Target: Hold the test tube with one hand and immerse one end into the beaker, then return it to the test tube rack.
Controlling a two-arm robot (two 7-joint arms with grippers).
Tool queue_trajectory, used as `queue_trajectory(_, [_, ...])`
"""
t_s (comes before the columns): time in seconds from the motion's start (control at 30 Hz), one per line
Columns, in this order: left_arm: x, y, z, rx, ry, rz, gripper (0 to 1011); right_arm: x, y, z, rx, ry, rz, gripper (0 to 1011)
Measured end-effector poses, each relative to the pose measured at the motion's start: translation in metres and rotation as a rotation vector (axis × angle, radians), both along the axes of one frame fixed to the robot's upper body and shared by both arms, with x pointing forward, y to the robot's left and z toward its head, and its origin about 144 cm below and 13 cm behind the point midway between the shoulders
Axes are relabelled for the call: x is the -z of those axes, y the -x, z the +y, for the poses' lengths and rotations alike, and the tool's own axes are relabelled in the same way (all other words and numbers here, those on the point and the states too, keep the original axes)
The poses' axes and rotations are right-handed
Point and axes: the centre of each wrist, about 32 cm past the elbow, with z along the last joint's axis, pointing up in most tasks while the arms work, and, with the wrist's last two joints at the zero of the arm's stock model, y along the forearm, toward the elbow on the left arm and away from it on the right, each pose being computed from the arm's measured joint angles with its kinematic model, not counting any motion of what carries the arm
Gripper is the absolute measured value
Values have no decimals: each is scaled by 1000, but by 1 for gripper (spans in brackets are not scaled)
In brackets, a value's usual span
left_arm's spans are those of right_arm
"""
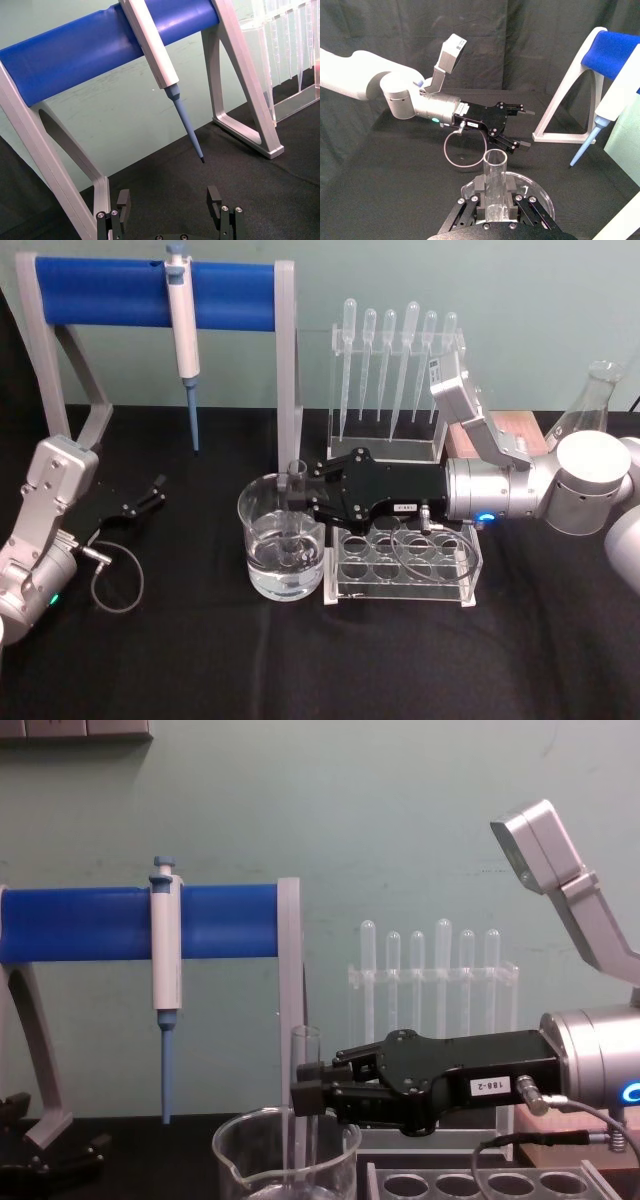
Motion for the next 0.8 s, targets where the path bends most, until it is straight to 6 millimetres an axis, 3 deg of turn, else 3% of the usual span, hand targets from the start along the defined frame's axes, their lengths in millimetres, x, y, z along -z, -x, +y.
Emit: queue_trajectory(0.8, [0, 0, 0, 0, 0, 0, 1000, 0, 0, 0, 0, 0, 0, 238])
